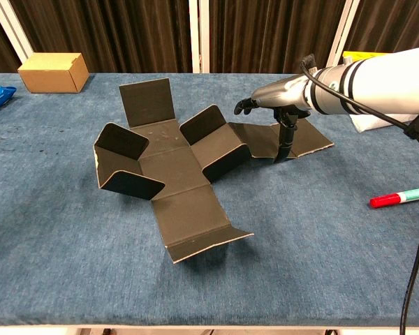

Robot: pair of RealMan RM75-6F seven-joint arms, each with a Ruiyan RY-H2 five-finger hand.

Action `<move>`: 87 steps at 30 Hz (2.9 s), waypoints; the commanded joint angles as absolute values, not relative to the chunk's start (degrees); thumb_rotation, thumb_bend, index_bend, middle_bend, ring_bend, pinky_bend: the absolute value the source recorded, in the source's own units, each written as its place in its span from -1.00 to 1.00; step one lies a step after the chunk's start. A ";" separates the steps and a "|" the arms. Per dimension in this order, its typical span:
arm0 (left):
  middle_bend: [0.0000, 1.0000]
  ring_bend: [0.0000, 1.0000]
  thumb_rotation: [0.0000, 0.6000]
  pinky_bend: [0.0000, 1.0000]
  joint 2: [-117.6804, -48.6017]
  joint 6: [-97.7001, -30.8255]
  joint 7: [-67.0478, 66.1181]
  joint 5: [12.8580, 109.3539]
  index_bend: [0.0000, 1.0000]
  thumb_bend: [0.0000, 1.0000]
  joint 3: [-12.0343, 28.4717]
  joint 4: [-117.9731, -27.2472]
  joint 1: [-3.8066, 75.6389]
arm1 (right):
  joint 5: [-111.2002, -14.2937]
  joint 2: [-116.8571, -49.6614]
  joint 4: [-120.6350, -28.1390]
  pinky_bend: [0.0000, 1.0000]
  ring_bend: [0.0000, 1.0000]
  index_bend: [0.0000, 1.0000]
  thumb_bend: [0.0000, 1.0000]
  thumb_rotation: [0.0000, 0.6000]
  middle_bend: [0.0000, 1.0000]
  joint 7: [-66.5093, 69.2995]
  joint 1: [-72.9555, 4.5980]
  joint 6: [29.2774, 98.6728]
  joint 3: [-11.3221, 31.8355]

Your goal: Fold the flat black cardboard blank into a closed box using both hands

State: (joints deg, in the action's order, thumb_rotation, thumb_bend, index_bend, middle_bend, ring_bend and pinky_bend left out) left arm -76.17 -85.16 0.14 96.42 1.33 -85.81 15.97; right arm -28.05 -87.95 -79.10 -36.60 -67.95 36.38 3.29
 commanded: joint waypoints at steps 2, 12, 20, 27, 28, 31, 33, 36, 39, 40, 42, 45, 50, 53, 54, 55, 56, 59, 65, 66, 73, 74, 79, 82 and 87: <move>-0.80 -0.70 0.72 -0.47 -78.82 -81.41 -0.89 96.56 -0.80 -0.90 0.68 -83.47 17.90 | -27.54 -87.78 -78.71 0.85 0.42 -1.00 -1.00 1.00 -0.85 -35.97 -68.58 36.16 2.55; -0.80 -0.70 1.00 -0.46 -80.80 -80.41 -2.55 95.88 -0.80 -0.89 1.99 -82.65 19.58 | -25.56 -89.75 -75.89 0.85 0.42 -1.00 -1.00 1.00 -0.87 -35.90 -70.99 35.05 0.45; -0.80 -0.70 1.00 -0.47 -81.59 -79.18 -1.45 94.57 -0.80 -0.90 1.63 -81.74 19.82 | -20.62 -92.11 -72.89 0.85 0.42 -1.00 -0.99 1.00 -0.81 -38.34 -75.06 34.38 -1.31; -0.80 -0.68 1.00 -0.40 -83.79 -76.64 -0.04 90.69 -0.77 -0.90 2.92 -80.01 20.53 | -17.97 -93.19 -73.35 0.93 0.47 -0.48 -0.76 1.00 -0.47 -40.73 -78.00 35.62 -3.04; -0.80 -0.65 1.00 -0.35 -84.32 -76.10 -0.76 89.83 -0.75 -0.89 3.34 -79.75 20.71 | -18.45 -93.14 -73.74 0.96 0.49 -0.32 -0.69 1.00 -0.39 -40.36 -77.89 36.23 -2.73; -0.80 -0.39 1.00 -0.07 -86.19 -73.91 -2.94 86.95 -0.72 -0.88 4.68 -79.12 21.60 | -21.26 -92.40 -75.41 1.00 0.52 -0.15 -0.65 1.00 -0.28 -38.15 -76.84 37.71 -1.30; -0.80 -0.15 1.00 0.13 -87.62 -72.70 -4.37 85.62 -0.73 -0.88 5.27 -78.23 22.26 | -22.97 -91.82 -76.34 1.00 0.52 -0.13 -0.65 1.00 -0.26 -37.38 -76.36 38.31 -0.95; -0.82 -0.01 1.00 0.34 -89.45 -71.38 -5.91 84.62 -0.77 -0.88 5.51 -76.88 23.07 | -24.15 -91.47 -77.12 1.00 0.53 -0.13 -0.65 1.00 -0.26 -36.73 -75.95 38.97 -0.62; -0.89 0.01 0.94 0.42 -91.37 -70.14 -6.60 83.58 -0.82 -0.88 5.86 -75.26 23.86 | -24.64 -91.72 -77.07 1.00 0.53 -0.13 -0.65 1.00 -0.26 -36.01 -75.67 39.12 -0.15; -0.90 0.01 0.88 0.43 -91.90 -69.78 -6.75 83.34 -0.84 -0.88 6.01 -74.68 24.16 | -24.77 -91.86 -76.97 1.00 0.53 -0.13 -0.65 1.00 -0.26 -35.82 -75.62 39.14 0.02; -0.93 0.01 0.74 0.44 -93.21 -69.54 -7.44 83.16 -0.86 -0.88 6.37 -73.03 24.81 | -25.14 -92.15 -76.85 1.00 0.53 -0.13 -0.65 1.00 -0.26 -35.45 -75.53 39.19 0.35; -0.94 0.00 0.68 0.45 -95.01 -69.08 -6.60 82.82 -0.87 -0.88 6.73 -71.17 25.53 | -25.62 -92.44 -76.90 1.00 0.53 -0.13 -0.65 1.00 -0.27 -35.12 -75.45 39.41 0.75; -0.94 0.00 0.68 0.45 -98.41 -68.09 -2.29 82.82 -0.87 -0.89 7.10 -68.29 26.92 | -25.87 -93.04 -76.71 1.00 0.53 -0.13 -0.65 1.00 -0.27 -35.05 -75.48 39.59 1.06; -0.94 0.00 0.69 0.45 -99.68 -66.56 2.80 82.91 -0.87 -0.89 7.07 -68.33 27.87 | -26.68 -93.37 -76.68 1.00 0.53 -0.13 -0.65 1.00 -0.27 -35.38 -75.52 40.14 1.08; -0.93 0.00 0.68 0.45 -99.83 -66.06 4.52 83.13 -0.87 -0.89 6.93 -68.52 28.18 | -27.29 -93.48 -76.72 1.00 0.53 -0.13 -0.65 1.00 -0.28 -35.50 -75.49 40.54 1.12; -0.93 0.00 0.68 0.45 -99.93 -65.72 6.13 83.45 -0.87 -0.89 6.80 -68.61 28.47 | -27.95 -93.51 -76.81 1.00 0.53 -0.13 -0.65 1.00 -0.28 -35.66 -75.45 40.90 1.10; -0.92 0.00 0.69 0.45 -100.07 -65.67 8.00 84.02 -0.86 -0.89 6.68 -68.54 28.81 | -28.76 -93.48 -77.00 1.00 0.52 -0.13 -0.65 1.00 -0.28 -35.98 -75.43 41.29 1.02; -0.92 0.01 0.71 0.45 -100.19 -66.24 12.16 85.46 -0.86 -0.89 6.43 -68.31 29.37 | -30.49 -93.20 -77.51 1.00 0.53 -0.13 -0.65 1.00 -0.28 -36.94 -75.52 41.81 0.66; -0.92 0.00 0.76 0.46 -97.87 -63.60 22.44 86.59 -0.85 -0.89 5.84 -70.22 31.24 | -35.01 -92.51 -78.38 1.00 0.52 -0.13 -0.65 1.00 -0.29 -39.40 -76.05 42.33 -0.18; -0.92 0.00 0.76 0.46 -97.59 -62.99 23.53 86.65 -0.85 -0.89 5.76 -70.17 31.60 | -35.66 -92.39 -78.50 1.00 0.52 -0.13 -0.65 1.00 -0.29 -39.60 -76.09 42.37 -0.21; -0.92 0.00 0.81 0.46 -95.56 -56.97 31.08 85.30 -0.86 -0.89 5.44 -69.92 34.18 | -42.75 -91.28 -79.35 1.00 0.53 -0.11 -0.65 1.00 -0.31 -40.56 -75.70 43.14 -0.93; -0.92 0.00 0.81 0.46 -95.09 -55.81 32.52 85.26 -0.87 -0.89 5.17 -70.00 34.63 | -44.10 -91.11 -79.46 1.00 0.53 -0.11 -0.65 1.00 -0.31 -40.64 -75.58 43.26 -1.07; -0.97 0.00 0.80 0.47 -94.49 -53.51 38.56 85.28 -0.88 -0.89 4.66 -69.84 35.74 | -49.44 -90.86 -79.50 1.00 0.52 -0.11 -0.65 1.00 -0.32 -41.49 -75.41 43.82 -1.45; -1.00 0.00 0.79 0.47 -94.09 -53.31 42.27 86.31 -0.89 -0.89 4.00 -69.47 36.20 | -52.90 -90.86 -79.54 1.00 0.53 -0.11 -0.65 1.00 -0.32 -42.87 -75.27 45.42 -1.53; -1.00 -0.01 0.80 0.47 -94.25 -52.77 46.12 87.48 -0.90 -0.89 2.75 -67.64 36.90 | -56.99 -90.36 -80.24 1.00 0.52 -0.11 -0.65 1.00 -0.32 -43.38 -75.15 45.69 -1.18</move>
State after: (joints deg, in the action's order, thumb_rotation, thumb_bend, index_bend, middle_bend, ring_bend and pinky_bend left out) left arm -94.26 -53.08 45.31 87.00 3.26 -68.30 36.53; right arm -55.70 -90.60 -80.01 -43.07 -75.24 45.51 -1.27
